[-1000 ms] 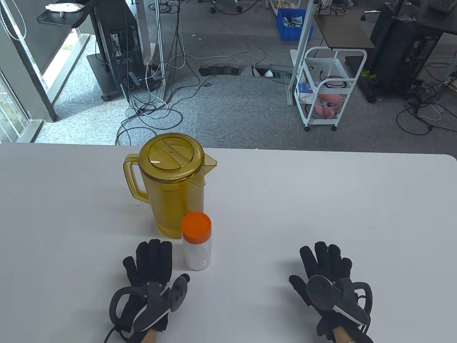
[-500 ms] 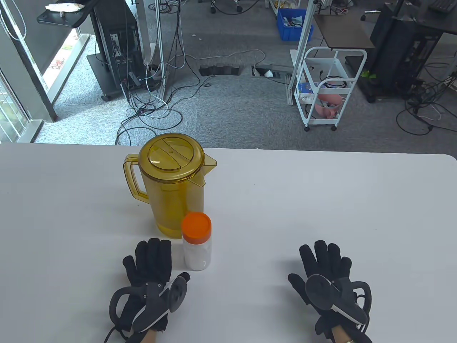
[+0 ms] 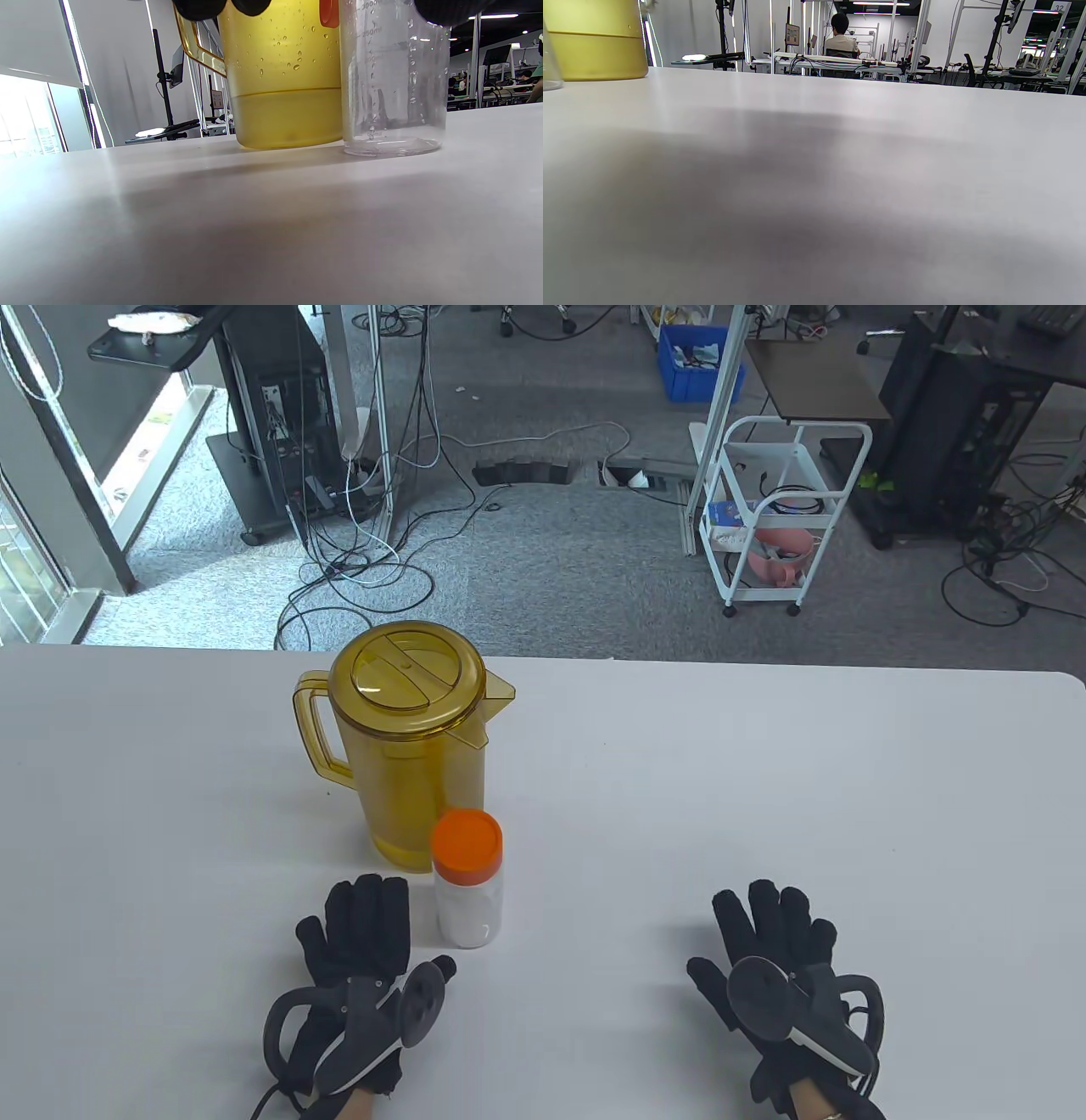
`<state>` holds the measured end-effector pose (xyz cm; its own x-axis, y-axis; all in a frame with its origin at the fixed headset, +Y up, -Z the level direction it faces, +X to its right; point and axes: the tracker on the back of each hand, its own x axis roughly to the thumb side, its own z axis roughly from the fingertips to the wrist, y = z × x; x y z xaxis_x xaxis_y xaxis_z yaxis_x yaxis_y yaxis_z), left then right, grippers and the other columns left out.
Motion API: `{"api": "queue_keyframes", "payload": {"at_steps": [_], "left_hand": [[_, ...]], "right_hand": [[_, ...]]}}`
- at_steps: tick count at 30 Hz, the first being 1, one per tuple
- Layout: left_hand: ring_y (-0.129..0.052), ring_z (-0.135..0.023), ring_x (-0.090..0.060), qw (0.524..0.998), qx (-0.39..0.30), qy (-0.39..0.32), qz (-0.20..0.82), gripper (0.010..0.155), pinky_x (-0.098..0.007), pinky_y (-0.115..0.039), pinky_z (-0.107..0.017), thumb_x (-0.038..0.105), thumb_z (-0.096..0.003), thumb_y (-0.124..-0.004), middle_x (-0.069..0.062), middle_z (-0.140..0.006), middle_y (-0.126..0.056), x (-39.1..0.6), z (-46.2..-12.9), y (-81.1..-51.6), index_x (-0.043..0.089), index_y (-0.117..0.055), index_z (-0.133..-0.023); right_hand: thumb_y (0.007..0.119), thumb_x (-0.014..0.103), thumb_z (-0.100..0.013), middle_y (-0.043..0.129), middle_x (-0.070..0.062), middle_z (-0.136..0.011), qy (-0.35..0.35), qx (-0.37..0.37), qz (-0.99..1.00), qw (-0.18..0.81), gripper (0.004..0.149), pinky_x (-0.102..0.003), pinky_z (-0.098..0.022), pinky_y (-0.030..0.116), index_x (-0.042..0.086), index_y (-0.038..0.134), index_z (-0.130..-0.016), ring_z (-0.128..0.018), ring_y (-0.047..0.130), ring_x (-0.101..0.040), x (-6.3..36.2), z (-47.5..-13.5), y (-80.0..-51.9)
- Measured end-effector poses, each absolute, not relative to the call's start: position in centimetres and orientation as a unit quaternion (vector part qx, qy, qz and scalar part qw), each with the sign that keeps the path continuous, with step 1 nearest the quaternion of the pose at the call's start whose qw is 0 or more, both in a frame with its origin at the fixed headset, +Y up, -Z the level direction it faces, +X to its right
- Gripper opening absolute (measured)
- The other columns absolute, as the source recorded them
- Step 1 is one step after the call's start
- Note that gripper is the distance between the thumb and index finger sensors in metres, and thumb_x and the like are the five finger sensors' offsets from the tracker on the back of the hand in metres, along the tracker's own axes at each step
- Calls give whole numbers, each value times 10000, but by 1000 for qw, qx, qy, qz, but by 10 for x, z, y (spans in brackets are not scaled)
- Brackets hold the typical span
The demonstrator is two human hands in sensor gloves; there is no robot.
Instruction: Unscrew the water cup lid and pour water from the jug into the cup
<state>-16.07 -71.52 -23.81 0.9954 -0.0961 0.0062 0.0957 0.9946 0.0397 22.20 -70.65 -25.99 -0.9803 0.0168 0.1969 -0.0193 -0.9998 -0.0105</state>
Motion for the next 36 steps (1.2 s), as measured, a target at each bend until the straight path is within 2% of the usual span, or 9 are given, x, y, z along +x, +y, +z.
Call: {"api": "queue_keyframes", "payload": {"at_steps": [3, 8, 14, 16, 21, 26, 29, 32, 36], "left_hand": [[-380, -1180, -533, 999, 41, -5, -23, 1089, -700, -413, -783, 777, -541, -435, -289, -1231, -110, -156, -238, -714, 5, -2, -1175], [-381, -1171, -549, 994, 51, -5, 94, 1162, -689, -429, -787, 799, -530, -451, -321, -1216, -93, -142, -246, -712, -51, 44, -1148], [-414, -1150, -570, 952, 34, 32, 303, 1275, -690, -459, -774, 798, -473, -605, -356, -1201, -120, -139, -267, -703, -92, 23, -1136], [-408, -1153, -566, 939, 41, 47, 339, 1286, -690, -453, -776, 788, -467, -637, -349, -1202, -123, -136, -272, -705, -88, 26, -1135], [-463, -1140, -541, 961, 75, 46, 262, 1263, -669, -506, -761, 789, -488, -620, -340, -1194, -187, -129, -280, -714, -102, 6, -1129], [-490, -1156, -477, 947, 81, 56, 305, 1193, -657, -507, -769, 762, -507, -635, -263, -1211, -244, -129, -286, -719, -43, -30, -1145], [-576, -1152, -379, 946, 84, 51, 308, 1149, -638, -533, -772, 760, -520, -624, -154, -1207, -343, -128, -288, -722, -4, -44, -1153], [-624, -1128, -325, 946, 87, 46, 308, 1105, -625, -542, -776, 760, -522, -635, -129, -1201, -369, -128, -289, -722, 46, -85, -1161], [-664, -1098, -323, 948, 98, 31, 301, 1103, -618, -555, -771, 770, -518, -640, -139, -1190, -405, -129, -288, -720, 34, -129, -1162]], "right_hand": [[542, 600, -598, 216, -295, -1208, -4, 98, 995, 8, 782, -745, -677, 254, 157, 295, -1193, -1068, 224, -604, 222, -260, -706], [544, 599, -597, 217, -296, -1208, -4, 96, 995, 6, 783, -746, -676, 256, 156, 296, -1193, -1068, 224, -604, 223, -260, -706], [543, 599, -597, 217, -296, -1208, -4, 100, 995, 12, 782, -745, -677, 257, 157, 294, -1193, -1067, 225, -605, 222, -259, -704], [543, 599, -598, 217, -297, -1207, -4, 99, 995, 14, 781, -746, -676, 258, 157, 295, -1192, -1068, 225, -604, 222, -259, -704], [545, 598, -597, 216, -297, -1208, -1, 96, 995, 27, 782, -745, -678, 255, 156, 297, -1193, -1069, 224, -605, 226, -261, -705], [545, 597, -598, 221, -273, -1215, 3, 97, 995, 26, 778, -746, -677, 256, 159, 303, -1193, -1070, 229, -602, 227, -262, -706], [546, 597, -598, 219, -277, -1214, 3, 98, 995, 27, 779, -745, -678, 257, 159, 301, -1193, -1070, 227, -604, 226, -262, -706], [546, 597, -598, 222, -261, -1219, 4, 99, 995, 24, 775, -745, -678, 258, 162, 304, -1192, -1072, 231, -600, 226, -262, -706], [546, 596, -598, 220, -262, -1218, 4, 97, 995, 27, 777, -745, -678, 257, 160, 303, -1193, -1071, 231, -601, 227, -262, -706]]}}
